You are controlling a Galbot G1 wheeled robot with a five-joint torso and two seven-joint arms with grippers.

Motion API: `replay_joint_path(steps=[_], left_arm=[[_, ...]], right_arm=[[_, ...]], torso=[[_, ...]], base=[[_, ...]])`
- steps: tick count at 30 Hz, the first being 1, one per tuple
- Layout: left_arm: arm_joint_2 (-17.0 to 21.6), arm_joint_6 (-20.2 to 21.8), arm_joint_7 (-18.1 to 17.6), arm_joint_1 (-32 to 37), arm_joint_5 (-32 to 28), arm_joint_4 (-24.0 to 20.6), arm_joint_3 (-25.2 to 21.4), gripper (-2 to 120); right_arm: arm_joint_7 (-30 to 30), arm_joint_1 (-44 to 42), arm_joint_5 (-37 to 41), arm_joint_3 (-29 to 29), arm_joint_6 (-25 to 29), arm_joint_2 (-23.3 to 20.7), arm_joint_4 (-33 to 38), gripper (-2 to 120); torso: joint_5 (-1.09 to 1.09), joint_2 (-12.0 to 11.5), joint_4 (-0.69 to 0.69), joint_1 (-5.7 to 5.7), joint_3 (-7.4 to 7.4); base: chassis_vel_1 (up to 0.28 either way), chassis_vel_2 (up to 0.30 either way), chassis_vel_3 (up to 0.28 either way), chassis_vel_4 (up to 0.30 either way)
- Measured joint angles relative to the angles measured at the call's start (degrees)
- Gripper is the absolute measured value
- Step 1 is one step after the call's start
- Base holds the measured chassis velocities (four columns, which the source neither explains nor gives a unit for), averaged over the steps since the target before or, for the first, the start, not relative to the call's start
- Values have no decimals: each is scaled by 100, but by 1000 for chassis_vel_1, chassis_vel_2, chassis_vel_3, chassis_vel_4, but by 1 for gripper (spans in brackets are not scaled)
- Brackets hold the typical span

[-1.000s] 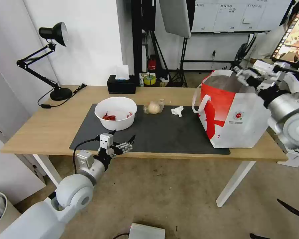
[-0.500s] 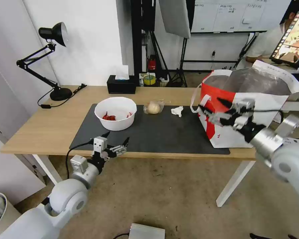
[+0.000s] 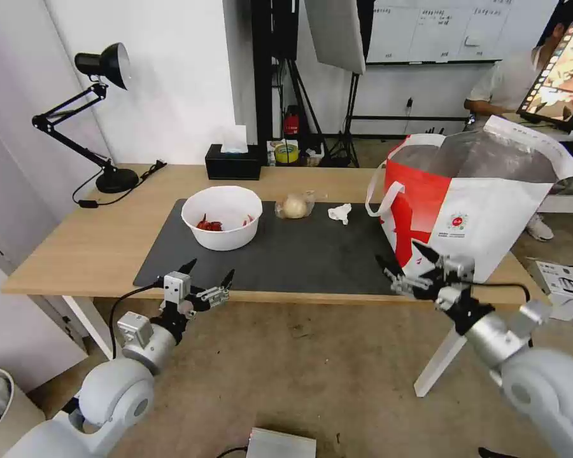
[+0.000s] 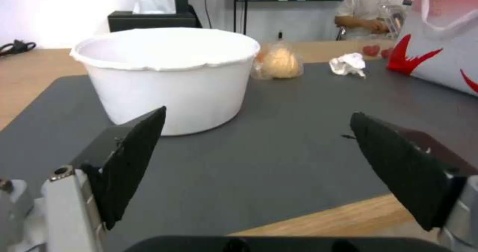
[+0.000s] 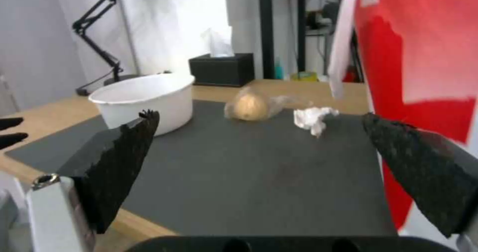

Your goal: Pick up the trash from the table and place it into the takeout bag.

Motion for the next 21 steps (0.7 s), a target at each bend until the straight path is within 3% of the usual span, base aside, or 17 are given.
replay_joint_path(steps=[10,21], left_arm=[[49,8,1,124,1,7,-120,100],[48,32,4,96,0,51,-64,100]], right_arm=[[196,-456,-266,-47,367,440,72,100],[283,-471,-372,-122,409,563,17,100]], torso=[[0,0,1,0,0],[1,0,1,0,0]], base=[[0,0,0,0],[0,0,0,0]])
